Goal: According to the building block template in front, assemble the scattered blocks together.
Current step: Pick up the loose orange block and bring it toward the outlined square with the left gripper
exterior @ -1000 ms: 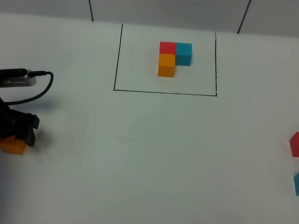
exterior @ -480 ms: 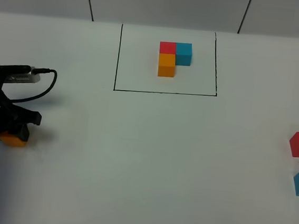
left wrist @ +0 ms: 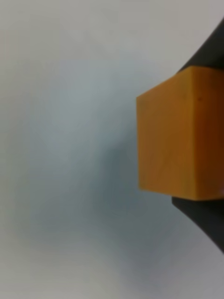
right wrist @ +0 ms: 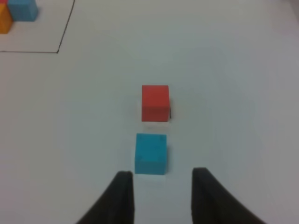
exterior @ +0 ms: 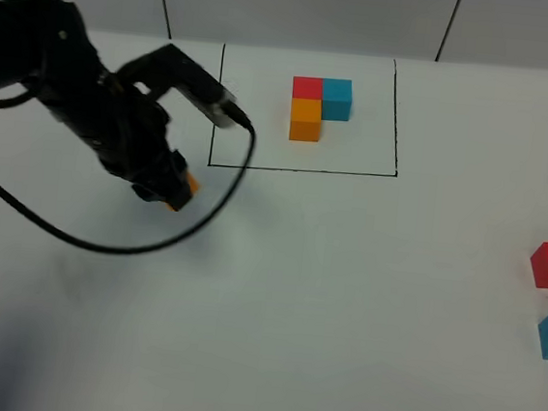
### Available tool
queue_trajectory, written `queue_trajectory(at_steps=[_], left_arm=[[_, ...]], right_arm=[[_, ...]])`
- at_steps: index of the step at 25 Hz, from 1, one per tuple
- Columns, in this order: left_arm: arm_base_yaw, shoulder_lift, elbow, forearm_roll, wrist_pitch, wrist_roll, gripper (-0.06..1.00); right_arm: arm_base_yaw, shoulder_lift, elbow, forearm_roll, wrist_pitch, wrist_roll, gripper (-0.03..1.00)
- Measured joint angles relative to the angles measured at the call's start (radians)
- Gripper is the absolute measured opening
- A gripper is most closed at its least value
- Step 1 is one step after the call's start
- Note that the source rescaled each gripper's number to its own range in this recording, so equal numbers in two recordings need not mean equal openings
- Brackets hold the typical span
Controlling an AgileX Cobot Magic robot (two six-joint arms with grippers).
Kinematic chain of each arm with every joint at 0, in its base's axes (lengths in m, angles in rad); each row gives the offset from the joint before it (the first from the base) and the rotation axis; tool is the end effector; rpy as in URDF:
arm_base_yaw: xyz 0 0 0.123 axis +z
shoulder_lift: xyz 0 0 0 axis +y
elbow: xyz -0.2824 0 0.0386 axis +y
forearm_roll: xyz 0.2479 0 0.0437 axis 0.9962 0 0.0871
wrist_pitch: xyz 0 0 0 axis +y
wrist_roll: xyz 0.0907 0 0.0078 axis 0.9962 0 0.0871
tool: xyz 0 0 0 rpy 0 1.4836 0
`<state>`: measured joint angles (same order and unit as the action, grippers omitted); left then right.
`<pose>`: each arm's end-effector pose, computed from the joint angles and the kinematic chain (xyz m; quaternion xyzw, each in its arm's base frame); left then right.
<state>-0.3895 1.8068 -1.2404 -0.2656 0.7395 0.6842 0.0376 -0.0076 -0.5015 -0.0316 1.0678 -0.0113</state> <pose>0.3347 -0.1548 0.2088 0.4298 0.8799 -0.0784 0.1871 -0.0064 -0.0028 0.2770 -0.0201 0.8524 -0.0089 0.5225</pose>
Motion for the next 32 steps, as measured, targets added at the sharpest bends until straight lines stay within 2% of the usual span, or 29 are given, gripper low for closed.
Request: queue_trajectory(at_steps=[2,5,8,12,17,32], left_arm=[[-0.095,0.002,-0.008,-0.004,0.007,0.100,0.00],[-0.212,0.030,-0.024,-0.003,0.019,0.166,0.00],[-0.303,0.081,-0.046,0.022,0.026,0.174,0.00],[-0.379,0.154,-0.077,0.119,0.032,0.129,0.00],[-0.400,0.236,-0.093,0.186,0.040,0.090,0.00],[-0.400,0.292,-0.099,0.193,0.000,0.133,0.00]], right_arm=[[0.000,0.000,0.000,0.000,0.000,0.000,0.00],[0.000,0.000,0.000,0.000,0.000,0.000,0.00],[0.000,0.000,0.000,0.000,0.000,0.000,0.00],[0.000,0.000,0.000,0.000,0.000,0.000,0.00],[0.000,0.000,0.000,0.000,0.000,0.000,0.00],[0.000,0.000,0.000,0.000,0.000,0.000,0.00]])
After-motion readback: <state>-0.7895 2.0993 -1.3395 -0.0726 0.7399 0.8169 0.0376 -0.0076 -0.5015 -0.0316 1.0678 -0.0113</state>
